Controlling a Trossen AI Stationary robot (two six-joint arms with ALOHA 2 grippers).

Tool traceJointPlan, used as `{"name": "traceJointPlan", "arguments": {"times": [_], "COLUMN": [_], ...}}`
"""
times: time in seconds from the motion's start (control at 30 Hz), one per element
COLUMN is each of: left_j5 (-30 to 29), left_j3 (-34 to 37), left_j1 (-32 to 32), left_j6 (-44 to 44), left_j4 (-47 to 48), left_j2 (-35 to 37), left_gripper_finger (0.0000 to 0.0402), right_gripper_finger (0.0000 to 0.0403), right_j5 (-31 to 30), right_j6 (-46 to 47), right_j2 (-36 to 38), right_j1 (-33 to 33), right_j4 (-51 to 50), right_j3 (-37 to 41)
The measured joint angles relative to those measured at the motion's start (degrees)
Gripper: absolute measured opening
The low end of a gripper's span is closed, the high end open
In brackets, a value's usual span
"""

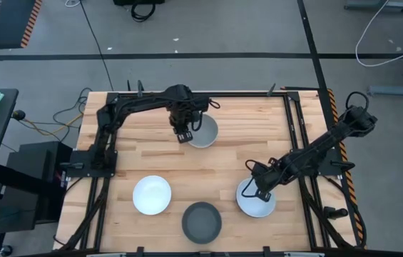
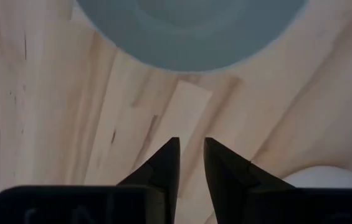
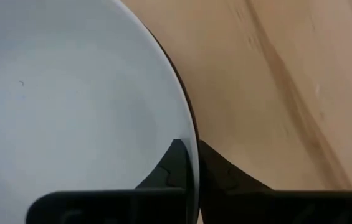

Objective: Nest bowls inside each other
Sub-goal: Stack the bottom stacked bowls on top of the top stacked bowls

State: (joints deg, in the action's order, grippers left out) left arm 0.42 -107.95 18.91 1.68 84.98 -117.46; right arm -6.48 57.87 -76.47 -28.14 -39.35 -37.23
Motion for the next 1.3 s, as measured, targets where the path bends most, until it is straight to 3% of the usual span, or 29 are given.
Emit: {"name": "traceJointPlan", "arguments": {"times": [0.23, 0.57, 0.93, 1.17, 1.3], "left_j5": [0.03, 0.25, 0.3, 0.4, 0.38], "left_j3": [9.11, 24.06, 37.06, 42.85, 45.42], "left_j1": [5.36, 13.81, 20.46, 23.61, 25.59], "left_j6": [-1.34, -2.43, -4.7, -6.7, -7.44], "left_j4": [-5.14, -14.8, -23.68, -27.06, -29.52], "left_j2": [4.61, 17.46, 27.32, 28.49, 28.45], "left_gripper_finger": [0.0075, 0.0075, 0.0072, 0.0071, 0.0075], "right_gripper_finger": [0.0013, 0.0013, 0.0013, 0.0013, 0.0013], "right_j5": [0.63, -0.55, -1.91, -1.06, 2.36], "right_j6": [-7.6, -21.59, -38.65, -46.4, -48.92], "right_j2": [0.0, -0.2, -0.24, -0.38, -2.22], "right_j1": [4.77, 14.67, 31.22, 42.78, 48.69], "right_j4": [0.5, -1.51, -6.44, -9.2, -9.38], "right_j3": [0.0, -5.1, -17.77, -28.45, -34.34]}}
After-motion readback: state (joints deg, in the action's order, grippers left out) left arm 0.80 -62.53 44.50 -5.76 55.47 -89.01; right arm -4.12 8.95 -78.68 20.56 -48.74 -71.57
